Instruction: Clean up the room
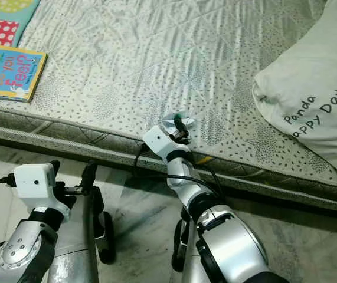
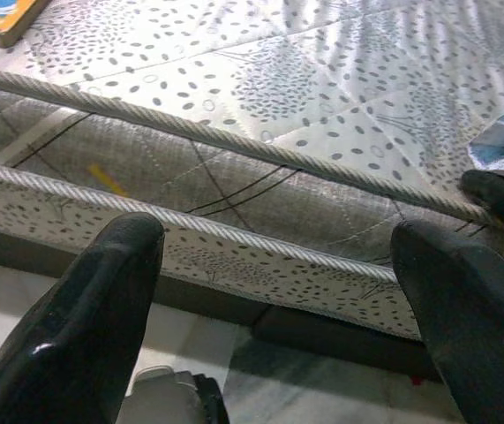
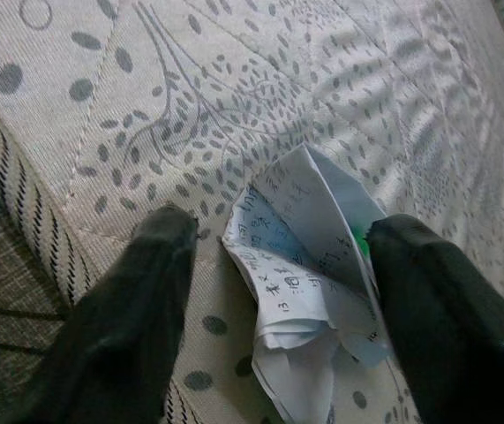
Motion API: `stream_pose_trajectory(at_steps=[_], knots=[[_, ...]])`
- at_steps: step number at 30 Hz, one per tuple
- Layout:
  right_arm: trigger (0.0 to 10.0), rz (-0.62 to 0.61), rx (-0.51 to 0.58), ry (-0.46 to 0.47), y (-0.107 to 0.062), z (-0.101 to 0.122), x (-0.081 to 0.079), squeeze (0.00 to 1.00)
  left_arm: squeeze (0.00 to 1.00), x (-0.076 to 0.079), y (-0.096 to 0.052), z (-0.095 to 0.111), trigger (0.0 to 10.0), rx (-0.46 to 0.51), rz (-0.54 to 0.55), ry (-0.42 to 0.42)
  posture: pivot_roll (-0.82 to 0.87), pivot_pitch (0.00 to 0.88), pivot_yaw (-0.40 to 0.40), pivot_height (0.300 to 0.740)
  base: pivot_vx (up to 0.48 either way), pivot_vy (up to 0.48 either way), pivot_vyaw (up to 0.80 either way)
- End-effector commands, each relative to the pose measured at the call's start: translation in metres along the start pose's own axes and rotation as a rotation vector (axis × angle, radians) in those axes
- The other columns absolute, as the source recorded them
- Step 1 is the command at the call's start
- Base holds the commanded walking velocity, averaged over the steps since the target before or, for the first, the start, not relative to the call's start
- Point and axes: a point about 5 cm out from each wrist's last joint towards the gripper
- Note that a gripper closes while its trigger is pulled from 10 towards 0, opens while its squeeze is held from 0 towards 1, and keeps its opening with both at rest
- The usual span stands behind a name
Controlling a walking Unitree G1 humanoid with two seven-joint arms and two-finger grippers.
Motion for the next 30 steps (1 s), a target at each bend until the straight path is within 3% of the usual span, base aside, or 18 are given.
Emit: stream_pose_trajectory(at_steps=[1,4,5,7,8,13,14,15,16,30], knots=[[0.0,0.013,-0.055,-0.037,-0.004,-0.012,-0.004,0.00,0.00,-0.003,-0.005,-0.003,10.0,-0.021,0.019,0.009,0.22,0.439,-0.077,0.581,0.000,0.000,0.00],[0.4,-0.008,-0.073,-0.049,-0.003,-0.014,0.000,0.00,0.00,-0.003,-0.005,-0.002,10.0,-0.020,0.021,0.011,0.22,0.440,-0.077,0.581,0.000,0.000,0.00],[2.8,-0.021,-0.081,-0.052,-0.002,-0.015,0.004,0.00,0.00,-0.003,-0.005,-0.002,10.0,-0.019,0.022,0.012,0.22,0.439,-0.077,0.581,0.000,0.000,0.00],[2.8,-0.031,-0.085,-0.055,-0.001,-0.015,0.006,0.00,0.00,-0.003,-0.005,-0.002,10.0,-0.018,0.023,0.012,0.22,0.439,-0.077,0.581,0.000,0.000,0.00],[3.5,-0.036,-0.088,-0.056,0.000,-0.016,0.008,0.00,0.00,-0.003,-0.005,-0.002,10.0,-0.019,0.023,0.012,0.22,0.439,-0.076,0.581,0.000,0.000,0.00],[2.9,-0.060,-0.107,-0.067,0.002,-0.020,0.018,0.00,0.00,-0.002,-0.005,-0.002,10.0,-0.020,0.022,0.013,0.22,0.439,-0.075,0.581,0.000,0.000,0.00],[2.0,-0.066,-0.114,-0.069,0.002,-0.023,0.021,0.00,0.00,-0.002,-0.005,-0.002,10.0,-0.020,0.022,0.013,0.22,0.439,-0.075,0.581,0.000,0.000,0.00],[1.9,-0.071,-0.119,-0.072,0.002,-0.025,0.023,0.00,0.00,-0.002,-0.005,-0.002,10.0,-0.019,0.022,0.013,0.22,0.439,-0.075,0.581,0.000,0.000,0.00],[0.0,-0.077,-0.129,-0.074,0.002,-0.028,0.027,0.00,0.00,-0.002,-0.004,-0.002,10.0,-0.019,0.023,0.013,0.22,0.440,-0.075,0.581,0.000,0.000,0.00],[0.0,-0.077,-0.166,-0.040,-0.001,-0.039,0.030,0.00,0.00,-0.002,-0.002,-0.001,10.0,-0.014,0.020,0.014,0.22,0.431,-0.069,0.581,0.000,0.000,0.00]])
Point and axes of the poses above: a point about 5 cm out from each wrist's last joint towards the gripper, its own y axis pointing out of the wrist towards the gripper, its own z axis along the axis of the wrist's last joint, x = y × z, and after that the axes turned 1 degree about -y, right-handed
